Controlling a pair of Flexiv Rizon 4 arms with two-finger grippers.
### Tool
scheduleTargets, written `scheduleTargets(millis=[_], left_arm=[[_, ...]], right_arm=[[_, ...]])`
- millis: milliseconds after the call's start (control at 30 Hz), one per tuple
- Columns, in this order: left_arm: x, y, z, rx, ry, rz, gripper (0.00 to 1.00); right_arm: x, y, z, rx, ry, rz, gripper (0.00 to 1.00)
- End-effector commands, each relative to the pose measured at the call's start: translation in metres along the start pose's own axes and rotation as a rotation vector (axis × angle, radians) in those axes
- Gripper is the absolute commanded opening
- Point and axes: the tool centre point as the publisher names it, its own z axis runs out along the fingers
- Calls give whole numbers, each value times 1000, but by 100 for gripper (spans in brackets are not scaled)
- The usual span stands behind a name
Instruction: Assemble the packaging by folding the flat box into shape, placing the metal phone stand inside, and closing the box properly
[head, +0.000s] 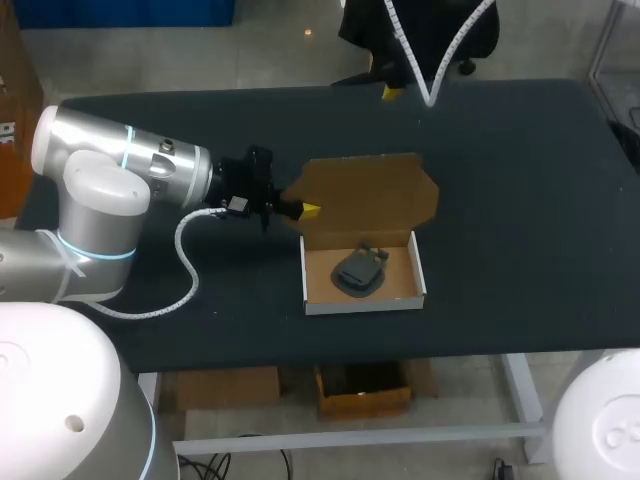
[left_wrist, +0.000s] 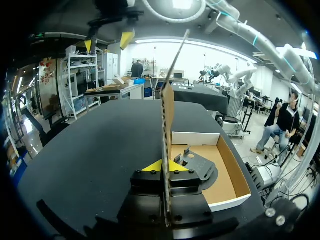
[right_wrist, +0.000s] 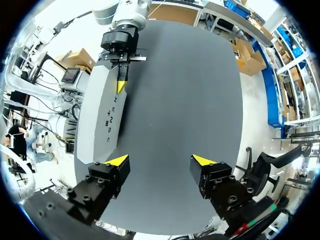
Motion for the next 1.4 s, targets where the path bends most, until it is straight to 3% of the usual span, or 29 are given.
scheduleTargets(millis=[33,167,300,400,567,867,967,1033,1400], left_arm=[[0,1,2,1,-3,1,0],[0,1,2,1,-3,1,0],[0,1,2,1,-3,1,0],[0,1,2,1,-3,1,0],[0,1,2,1,-3,1,0],[0,1,2,1,-3,1,0],[0,1,2,1,-3,1,0],[0,1,2,1,-3,1,0],[0,1,2,1,-3,1,0]], right_arm=[[1,13,4,44,46,8,72],[10,20,10,43,52,11,76],[18,23,13,46,35,42,73],[26,26,11,40,21,51,84],[38,27,8,25,-13,66,82],[38,27,8,25,-13,66,86],[38,27,8,25,-13,66,85],[38,27,8,25,-13,66,73],[40,28,14,52,-5,111,90]])
